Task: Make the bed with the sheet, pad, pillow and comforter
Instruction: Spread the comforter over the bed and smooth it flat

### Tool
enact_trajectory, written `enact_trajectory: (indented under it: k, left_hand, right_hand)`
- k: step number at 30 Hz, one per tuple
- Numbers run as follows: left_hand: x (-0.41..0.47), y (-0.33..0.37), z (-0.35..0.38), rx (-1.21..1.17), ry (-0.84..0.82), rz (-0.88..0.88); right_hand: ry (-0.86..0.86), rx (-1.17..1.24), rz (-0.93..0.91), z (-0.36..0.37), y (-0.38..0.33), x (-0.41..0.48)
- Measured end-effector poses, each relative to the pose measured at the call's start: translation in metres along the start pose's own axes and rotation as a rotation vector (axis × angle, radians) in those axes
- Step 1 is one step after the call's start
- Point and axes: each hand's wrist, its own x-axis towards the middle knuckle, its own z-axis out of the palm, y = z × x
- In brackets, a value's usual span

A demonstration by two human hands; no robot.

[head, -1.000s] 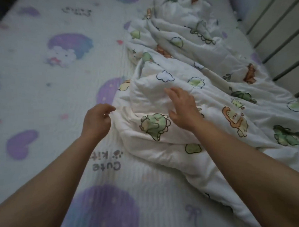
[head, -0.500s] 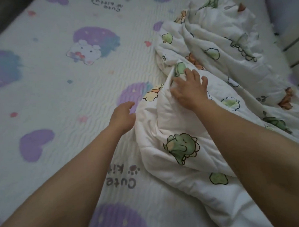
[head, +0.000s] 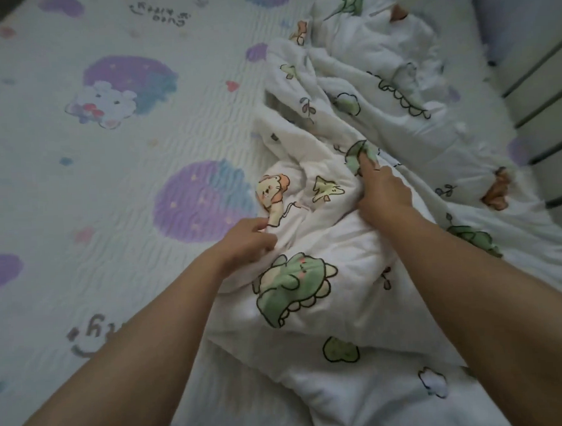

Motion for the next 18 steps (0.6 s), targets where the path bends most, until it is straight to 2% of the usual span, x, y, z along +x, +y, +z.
enact_trajectory:
  k: [4,7,9,11,12,14,15,16,18]
  left_hand:
    - [0.003,0.027,0.049,0.205,-0.008,0.142]
    - [0.01,0.027,0.077,0.309,-0.04,0.128]
    - [0.015,0.026,0.093,0.255,-0.023,0.054]
    - [0.019,0.024,0.101,0.309,0.093,-0.019]
    - [0.021,0.023,0.102,0.366,0.202,-0.021]
    - [0.023,0.021,0.101,0.306,0.417,0.015]
    - [0.025,0.019,0.099,0.266,0.461,0.023]
    - [0.028,0.016,0.096,0.249,0.447,-0.003]
    - [0.028,0.012,0.09,0.23,0.301,-0.141]
  right_hand:
    - [-0.029,-0.042,0.168,0.005,0.081,-0.016]
    - [-0.129,-0.03,0.261,0.025,0.119,-0.035]
    - [-0.191,0.002,0.303,0.04,0.134,-0.046]
    - [-0.242,0.02,0.301,0.051,0.139,-0.052]
    - [-0.251,0.025,0.288,0.052,0.139,-0.052]
    - [-0.252,0.018,0.271,0.048,0.137,-0.049]
    - [-0.251,0.004,0.272,0.045,0.135,-0.046]
    - [-0.239,-0.026,0.272,0.039,0.131,-0.041]
    - [-0.156,-0.095,0.258,0.027,0.119,-0.028]
